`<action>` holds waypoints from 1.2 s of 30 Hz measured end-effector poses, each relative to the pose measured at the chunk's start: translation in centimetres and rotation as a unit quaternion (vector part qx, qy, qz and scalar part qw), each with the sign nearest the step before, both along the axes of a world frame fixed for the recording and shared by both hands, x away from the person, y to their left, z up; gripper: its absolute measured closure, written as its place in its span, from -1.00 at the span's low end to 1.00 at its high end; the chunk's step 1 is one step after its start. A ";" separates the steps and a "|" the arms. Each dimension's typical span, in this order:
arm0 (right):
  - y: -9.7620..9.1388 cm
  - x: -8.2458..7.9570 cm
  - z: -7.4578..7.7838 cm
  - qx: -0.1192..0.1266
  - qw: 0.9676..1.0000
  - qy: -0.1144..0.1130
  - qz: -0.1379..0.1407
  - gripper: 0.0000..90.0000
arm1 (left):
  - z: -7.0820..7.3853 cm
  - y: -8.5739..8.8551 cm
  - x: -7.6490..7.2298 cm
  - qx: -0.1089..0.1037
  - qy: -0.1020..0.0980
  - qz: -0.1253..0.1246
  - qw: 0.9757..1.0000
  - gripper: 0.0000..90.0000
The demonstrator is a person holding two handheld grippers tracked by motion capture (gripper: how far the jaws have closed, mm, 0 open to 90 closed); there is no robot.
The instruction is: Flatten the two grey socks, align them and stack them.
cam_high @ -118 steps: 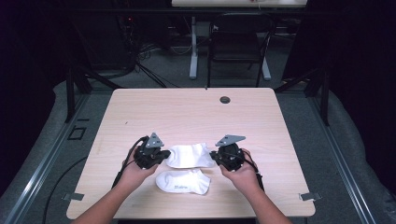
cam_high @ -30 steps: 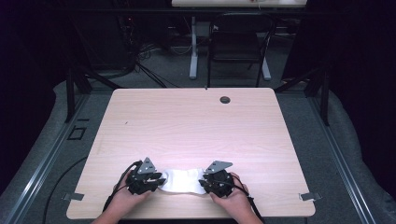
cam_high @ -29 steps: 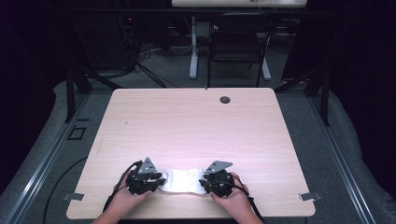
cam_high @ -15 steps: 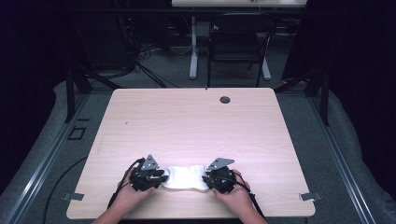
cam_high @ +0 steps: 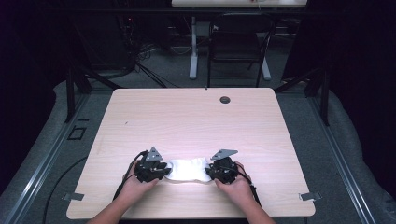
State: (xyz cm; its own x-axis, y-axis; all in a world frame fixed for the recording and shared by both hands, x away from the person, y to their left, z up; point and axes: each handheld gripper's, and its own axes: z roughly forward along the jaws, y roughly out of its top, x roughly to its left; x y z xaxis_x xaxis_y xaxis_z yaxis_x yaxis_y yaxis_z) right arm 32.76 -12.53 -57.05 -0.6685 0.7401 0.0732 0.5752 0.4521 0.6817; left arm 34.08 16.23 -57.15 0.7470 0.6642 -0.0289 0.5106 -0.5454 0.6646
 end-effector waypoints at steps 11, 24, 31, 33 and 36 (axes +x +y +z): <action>-0.2 1.0 -0.1 0.001 1.000 -0.006 -0.013 0.58 | -0.2 0.1 1.0 -0.014 -0.001 0.012 1.000 0.52; 0.1 1.7 -0.2 -0.003 1.000 -0.015 -0.022 0.56 | -0.4 0.3 1.3 -0.018 -0.006 0.023 1.000 0.46; 0.2 1.6 -0.2 -0.002 1.000 -0.015 -0.025 0.53 | -0.4 0.3 1.3 -0.017 -0.009 0.026 0.999 0.45; 0.2 1.6 -0.2 -0.003 1.000 -0.018 -0.024 0.52 | -0.4 0.2 1.3 -0.017 -0.011 0.027 0.999 0.44; 0.2 1.6 -0.2 -0.007 0.999 -0.020 -0.024 0.50 | -0.4 0.2 1.3 -0.015 -0.012 0.027 0.999 0.43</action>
